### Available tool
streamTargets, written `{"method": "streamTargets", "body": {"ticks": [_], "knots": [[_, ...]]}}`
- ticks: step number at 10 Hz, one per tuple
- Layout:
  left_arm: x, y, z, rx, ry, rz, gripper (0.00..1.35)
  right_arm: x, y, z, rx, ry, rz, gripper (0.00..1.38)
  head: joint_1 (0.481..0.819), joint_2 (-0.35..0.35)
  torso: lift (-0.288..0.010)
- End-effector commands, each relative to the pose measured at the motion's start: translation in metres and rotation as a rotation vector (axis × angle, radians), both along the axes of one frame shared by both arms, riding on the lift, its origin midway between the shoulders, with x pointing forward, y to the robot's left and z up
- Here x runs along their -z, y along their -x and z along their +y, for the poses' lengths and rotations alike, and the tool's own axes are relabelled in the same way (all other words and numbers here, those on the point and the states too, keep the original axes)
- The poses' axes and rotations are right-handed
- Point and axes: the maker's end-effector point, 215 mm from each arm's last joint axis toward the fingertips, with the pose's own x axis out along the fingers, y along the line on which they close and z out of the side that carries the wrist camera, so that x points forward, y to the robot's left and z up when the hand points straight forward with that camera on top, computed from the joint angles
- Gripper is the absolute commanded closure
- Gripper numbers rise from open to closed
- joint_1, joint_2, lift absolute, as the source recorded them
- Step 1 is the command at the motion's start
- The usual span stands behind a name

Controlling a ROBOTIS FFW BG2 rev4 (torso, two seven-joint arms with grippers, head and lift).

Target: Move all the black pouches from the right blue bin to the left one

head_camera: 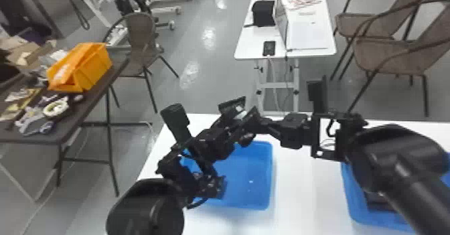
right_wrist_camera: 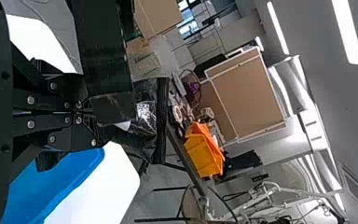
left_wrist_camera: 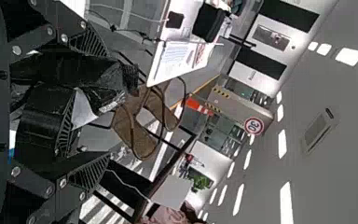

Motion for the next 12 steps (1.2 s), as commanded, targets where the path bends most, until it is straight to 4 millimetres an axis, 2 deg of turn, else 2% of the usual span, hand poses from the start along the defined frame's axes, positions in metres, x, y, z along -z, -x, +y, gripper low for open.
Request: {"method": "streamTargets", "body": {"ticks": [1,2,4,7,8,9,10,11,12], "knots": [[0.001,0.0,0.004,-0.01,-0.004,-0.001,1.24,0.0,0.0,-0.001,0.0,0.0,0.001,1.28,0.695,0.257,0.0],[-0.009,-0.001,0.009,-0.036,-0.003,-0.044,1.22,0.0,0.0,-0.001,0.0,-0.002,0.003,1.28,0.695,0.258,0.0],[-0.014,0.0,0.022,-0.096,0.004,-0.082,1.22,0.003,0.0,-0.002,0.004,-0.006,0.011,1.28,0.695,0.267,0.0],[-0.024,0.0,0.03,-0.125,0.005,-0.123,1.22,0.002,-0.003,-0.005,0.016,-0.021,0.014,1.28,0.695,0.279,0.0],[-0.028,0.0,0.035,-0.141,0.009,-0.139,1.22,0.001,-0.006,-0.008,0.025,-0.028,0.009,1.21,0.695,0.28,0.0],[-0.028,0.001,0.042,-0.166,0.005,-0.146,1.22,0.0,-0.012,-0.016,0.052,-0.047,0.004,0.61,0.695,0.281,0.0],[-0.024,0.003,0.06,-0.209,-0.032,-0.158,1.22,0.002,-0.02,-0.038,0.104,-0.038,-0.017,0.05,0.695,0.281,0.0],[-0.014,0.007,0.081,-0.259,-0.081,-0.16,1.22,0.005,-0.029,-0.067,0.175,-0.016,-0.051,0.01,0.695,0.279,0.0],[0.005,0.015,0.097,-0.3,-0.129,-0.134,1.22,0.01,-0.035,-0.1,0.264,0.009,-0.082,0.18,0.695,0.276,0.0]]}}
